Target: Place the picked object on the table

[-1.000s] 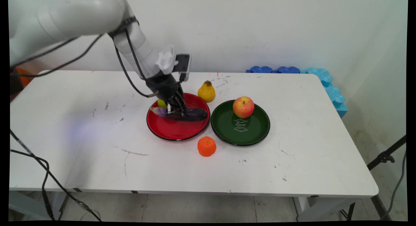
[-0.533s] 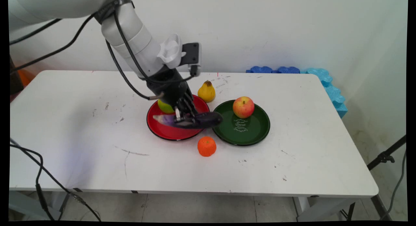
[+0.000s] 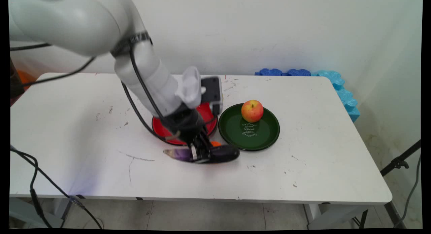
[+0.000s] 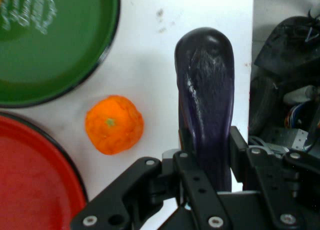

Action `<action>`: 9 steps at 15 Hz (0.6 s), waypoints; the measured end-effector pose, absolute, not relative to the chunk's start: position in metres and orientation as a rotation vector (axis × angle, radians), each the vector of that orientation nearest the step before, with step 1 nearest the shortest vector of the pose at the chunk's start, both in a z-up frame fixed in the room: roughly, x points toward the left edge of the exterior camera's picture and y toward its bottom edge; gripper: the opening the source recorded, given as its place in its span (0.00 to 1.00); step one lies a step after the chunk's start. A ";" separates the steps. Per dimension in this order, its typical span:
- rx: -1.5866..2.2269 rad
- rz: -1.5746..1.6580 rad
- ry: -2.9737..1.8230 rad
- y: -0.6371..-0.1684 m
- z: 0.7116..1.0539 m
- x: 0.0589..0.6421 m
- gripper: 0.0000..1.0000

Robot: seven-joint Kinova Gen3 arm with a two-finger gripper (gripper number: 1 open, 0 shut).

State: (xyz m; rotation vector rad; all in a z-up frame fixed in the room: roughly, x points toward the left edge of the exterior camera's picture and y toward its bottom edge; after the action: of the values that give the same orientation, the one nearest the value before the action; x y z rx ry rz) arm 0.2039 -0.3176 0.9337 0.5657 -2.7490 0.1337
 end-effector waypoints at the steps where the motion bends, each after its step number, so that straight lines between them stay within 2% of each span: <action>1: 0.570 0.133 -2.750 -0.316 0.928 0.203 0.00; 9: 0.597 0.151 -2.725 -0.315 0.857 0.201 0.00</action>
State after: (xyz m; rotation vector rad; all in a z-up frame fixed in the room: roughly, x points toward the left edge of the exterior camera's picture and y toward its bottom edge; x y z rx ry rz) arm 0.2012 -0.3146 0.8574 0.5966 -2.7251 0.1513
